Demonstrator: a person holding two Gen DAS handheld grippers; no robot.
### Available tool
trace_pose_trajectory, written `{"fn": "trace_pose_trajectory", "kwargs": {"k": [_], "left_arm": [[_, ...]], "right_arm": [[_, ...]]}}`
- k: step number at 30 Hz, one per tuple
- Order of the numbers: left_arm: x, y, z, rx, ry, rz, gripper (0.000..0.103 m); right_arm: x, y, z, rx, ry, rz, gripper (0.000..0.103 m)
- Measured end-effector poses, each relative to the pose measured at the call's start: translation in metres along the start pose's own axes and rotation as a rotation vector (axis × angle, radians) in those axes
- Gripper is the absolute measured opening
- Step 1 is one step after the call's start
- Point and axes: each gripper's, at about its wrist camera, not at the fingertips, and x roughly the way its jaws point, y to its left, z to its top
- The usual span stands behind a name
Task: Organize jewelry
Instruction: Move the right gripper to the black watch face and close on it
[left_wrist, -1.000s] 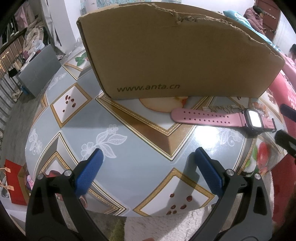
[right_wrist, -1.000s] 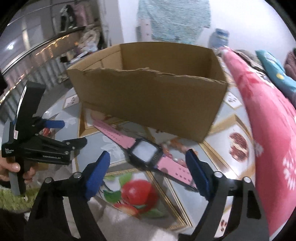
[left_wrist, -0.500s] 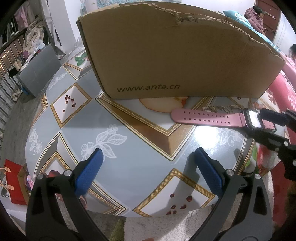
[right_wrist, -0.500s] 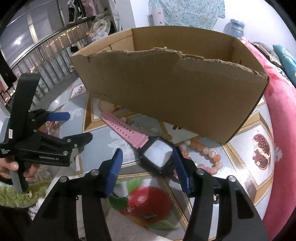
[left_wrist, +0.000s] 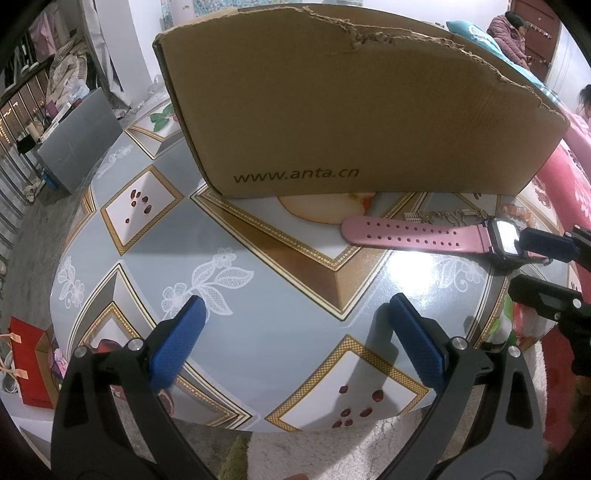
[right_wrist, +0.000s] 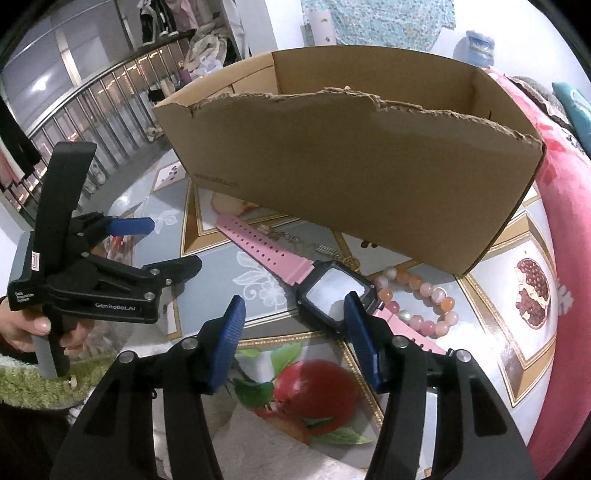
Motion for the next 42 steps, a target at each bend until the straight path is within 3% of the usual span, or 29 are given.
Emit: {"fn": "trace_pose_trajectory", "kwargs": {"k": [12,42], "left_arm": [[-0.005,-0.004,0.001,-0.013,0.015,0.019,0.096],[-0.008,-0.014,0.003,0.003,0.016,0.047,0.096]], "right_arm": [[0.006,-0.004,0.008,-0.025,-0.003,-0.047,0.055],[0.005,0.005,0.006,-0.065,0.034,-0.015,0.055]]}}
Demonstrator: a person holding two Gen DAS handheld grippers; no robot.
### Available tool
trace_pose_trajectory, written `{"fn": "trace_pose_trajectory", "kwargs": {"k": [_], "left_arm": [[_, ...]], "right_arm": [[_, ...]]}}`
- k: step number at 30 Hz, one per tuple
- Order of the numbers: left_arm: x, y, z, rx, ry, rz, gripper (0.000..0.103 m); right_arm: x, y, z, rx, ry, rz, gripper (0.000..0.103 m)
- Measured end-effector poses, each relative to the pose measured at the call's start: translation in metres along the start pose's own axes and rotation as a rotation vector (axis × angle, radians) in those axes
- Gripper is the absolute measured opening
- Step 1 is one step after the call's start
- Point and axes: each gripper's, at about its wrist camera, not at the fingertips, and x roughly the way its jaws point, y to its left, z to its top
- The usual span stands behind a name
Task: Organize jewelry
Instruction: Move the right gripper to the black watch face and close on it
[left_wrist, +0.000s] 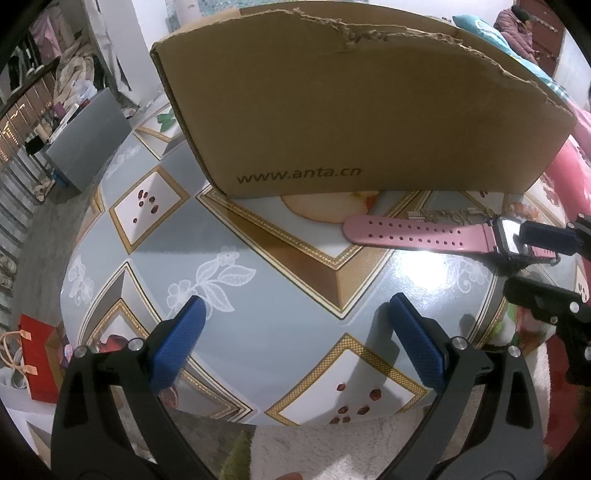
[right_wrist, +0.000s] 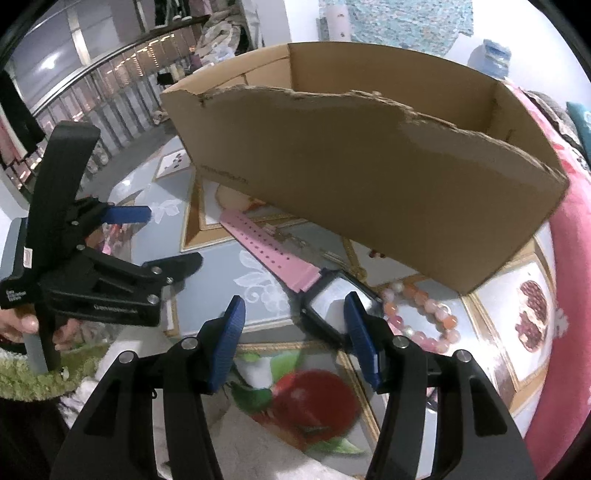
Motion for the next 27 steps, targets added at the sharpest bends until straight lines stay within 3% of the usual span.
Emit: {"fn": "trace_pose_trajectory", "kwargs": {"k": [11,21,27], "left_arm": [[0.002,0.008,0.0,0.047,-0.035,-0.075,0.096],[-0.022,-0.005,-0.011,0.167,-0.198,-0.2,0.095],[-0.031,-0.02,-0.007,0.221,-0.253,-0.271,0.075]], "right_arm": [[-0.006,-0.021,-0.015,0.051,0.005,-0.053,0.055],[0.0,-0.018,-0.006,-0.024,0.01,-0.078,0.055],[0.001,-0.018,-0.002,-0.065,-0.016,-0.048,0.055]]}}
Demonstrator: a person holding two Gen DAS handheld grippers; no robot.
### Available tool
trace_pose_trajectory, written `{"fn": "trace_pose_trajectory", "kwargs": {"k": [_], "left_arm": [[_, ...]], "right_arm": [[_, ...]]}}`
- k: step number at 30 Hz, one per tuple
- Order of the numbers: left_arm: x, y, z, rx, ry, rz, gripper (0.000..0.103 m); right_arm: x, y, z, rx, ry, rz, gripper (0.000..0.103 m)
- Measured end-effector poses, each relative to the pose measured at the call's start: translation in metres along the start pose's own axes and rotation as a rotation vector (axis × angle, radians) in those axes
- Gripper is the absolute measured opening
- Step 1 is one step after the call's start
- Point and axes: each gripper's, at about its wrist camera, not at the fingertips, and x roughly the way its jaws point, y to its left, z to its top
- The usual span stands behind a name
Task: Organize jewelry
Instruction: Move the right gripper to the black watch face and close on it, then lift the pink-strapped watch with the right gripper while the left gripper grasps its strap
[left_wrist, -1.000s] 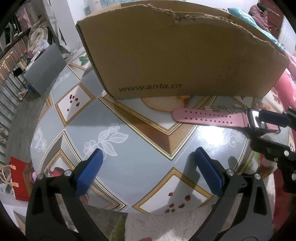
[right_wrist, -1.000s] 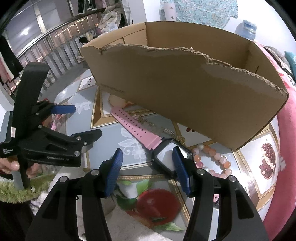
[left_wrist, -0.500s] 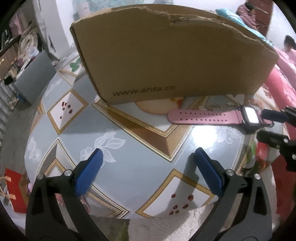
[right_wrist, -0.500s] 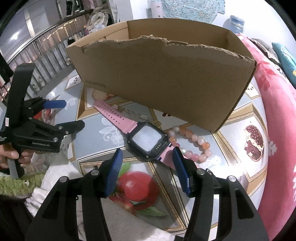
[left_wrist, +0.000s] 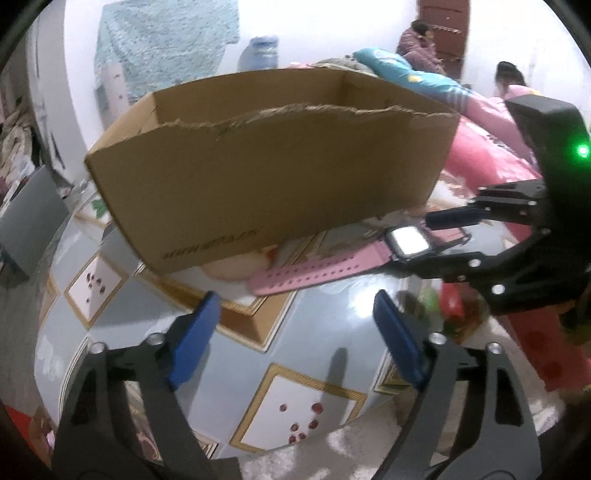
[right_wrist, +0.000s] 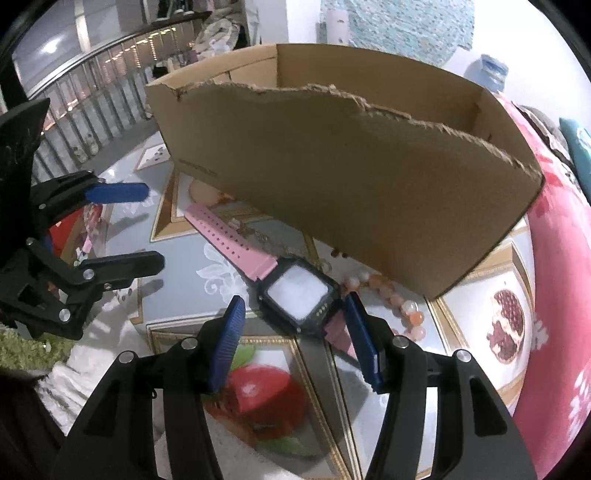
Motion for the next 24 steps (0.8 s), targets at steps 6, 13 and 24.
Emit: {"fn": "trace_pose_trajectory", "kwargs": {"k": [6,13,24], "left_arm": [[0.003,-0.007,0.005,0.028,-0.002,-0.076,0.064],[0.012,-0.022,0.008,0.108,0.025,-0.112,0.053],[0.023,-0.029,0.005,0.203,0.075,-0.166,0.041]], "right_arm": [[0.009,-0.003,0.005,-0.044,0.004,0.022,0.059],[0.009,0.009,0.0,-0.12,0.035,0.053,0.06],[0.007,0.014,-0.01,-0.125,0.028,0.061,0.054]]}}
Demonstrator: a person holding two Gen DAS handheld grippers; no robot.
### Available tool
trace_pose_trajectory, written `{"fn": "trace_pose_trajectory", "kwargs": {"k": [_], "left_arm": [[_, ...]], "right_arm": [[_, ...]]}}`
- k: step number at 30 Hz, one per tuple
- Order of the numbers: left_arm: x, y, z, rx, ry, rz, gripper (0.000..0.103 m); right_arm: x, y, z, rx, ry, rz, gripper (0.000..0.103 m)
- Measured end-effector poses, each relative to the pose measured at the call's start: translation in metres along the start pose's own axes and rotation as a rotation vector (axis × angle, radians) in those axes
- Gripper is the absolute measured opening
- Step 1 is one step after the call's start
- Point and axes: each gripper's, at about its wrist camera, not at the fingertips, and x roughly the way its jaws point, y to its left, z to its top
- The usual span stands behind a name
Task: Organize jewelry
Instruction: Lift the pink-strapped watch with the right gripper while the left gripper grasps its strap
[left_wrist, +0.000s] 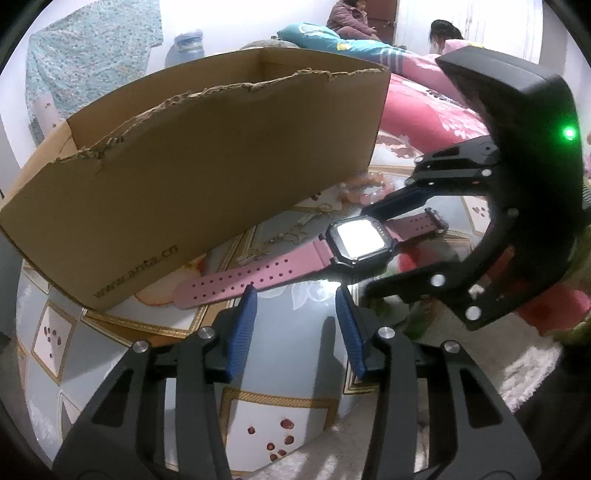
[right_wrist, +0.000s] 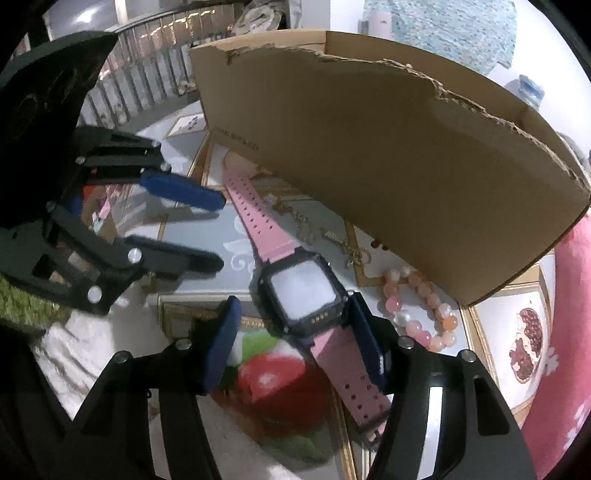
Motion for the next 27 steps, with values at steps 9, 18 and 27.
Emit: {"fn": "trace_pose_trajectory", "kwargs": {"k": [9,18,27], "left_arm": [[-0.004,-0.01,0.003,0.06,-0.028,0.048,0.041],[0.001,-0.034,0.003,0.175,-0.032,0.145,0.042],[0.019,-0.034,0.012,0.159,0.029,0.122,0.015]], "right_arm": [[-0.006,-0.036,0.003,0.157,0.03,0.175,0.047],[-0.002,-0.08,-0.01,0.408,0.138,0.507,0.047],[0.002,-0.079,-0.016,0.461,0.125,0.561,0.047]]}}
